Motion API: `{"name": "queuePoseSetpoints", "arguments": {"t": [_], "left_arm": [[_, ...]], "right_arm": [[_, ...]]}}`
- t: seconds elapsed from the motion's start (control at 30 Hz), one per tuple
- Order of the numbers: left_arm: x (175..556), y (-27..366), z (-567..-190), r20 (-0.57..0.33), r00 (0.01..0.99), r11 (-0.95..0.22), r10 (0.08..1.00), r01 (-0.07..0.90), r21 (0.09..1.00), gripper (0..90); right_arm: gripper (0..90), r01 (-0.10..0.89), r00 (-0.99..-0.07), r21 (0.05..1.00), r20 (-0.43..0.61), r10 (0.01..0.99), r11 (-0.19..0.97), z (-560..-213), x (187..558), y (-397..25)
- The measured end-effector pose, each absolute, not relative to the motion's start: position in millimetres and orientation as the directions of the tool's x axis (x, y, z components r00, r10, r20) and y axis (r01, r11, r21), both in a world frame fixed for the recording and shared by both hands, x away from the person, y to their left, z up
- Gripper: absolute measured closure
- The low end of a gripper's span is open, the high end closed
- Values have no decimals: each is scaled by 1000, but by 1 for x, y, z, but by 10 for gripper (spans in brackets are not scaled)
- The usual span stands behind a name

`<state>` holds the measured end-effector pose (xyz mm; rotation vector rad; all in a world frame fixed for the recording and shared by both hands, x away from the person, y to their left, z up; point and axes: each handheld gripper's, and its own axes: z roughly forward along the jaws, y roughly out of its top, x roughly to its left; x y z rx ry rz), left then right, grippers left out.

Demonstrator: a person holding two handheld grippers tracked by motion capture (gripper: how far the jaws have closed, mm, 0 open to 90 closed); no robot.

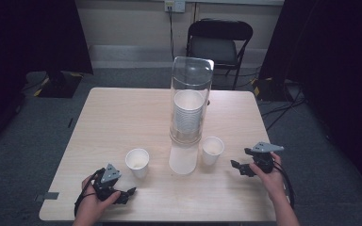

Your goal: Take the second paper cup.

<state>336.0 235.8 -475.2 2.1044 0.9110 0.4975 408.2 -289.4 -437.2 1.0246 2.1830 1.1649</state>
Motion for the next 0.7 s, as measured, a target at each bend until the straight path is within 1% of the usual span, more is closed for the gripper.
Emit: {"name": "queuePoseSetpoints", "arguments": {"t": [0.1,0.2,0.4,0.57,0.7], "left_arm": [[336,236,-475,45,667,-442,744,439,782,68],[336,236,-475,45,668,-443,743,440,781,68],[336,236,-475,46,668,-444,743,441,780,68],[336,236,-475,46,668,-444,743,441,780,68],[336,236,-475,45,667,-442,743,440,781,67]], "right_arm": [[147,412,-593,845,-35,804,341,-441,408,-301],[148,435,-581,831,-35,813,346,-447,409,-311],[148,461,-578,823,-5,816,332,-454,409,-324],[147,449,-593,798,-71,802,403,-455,410,-321],[146,447,-587,808,-58,807,383,-455,410,-324]]}}
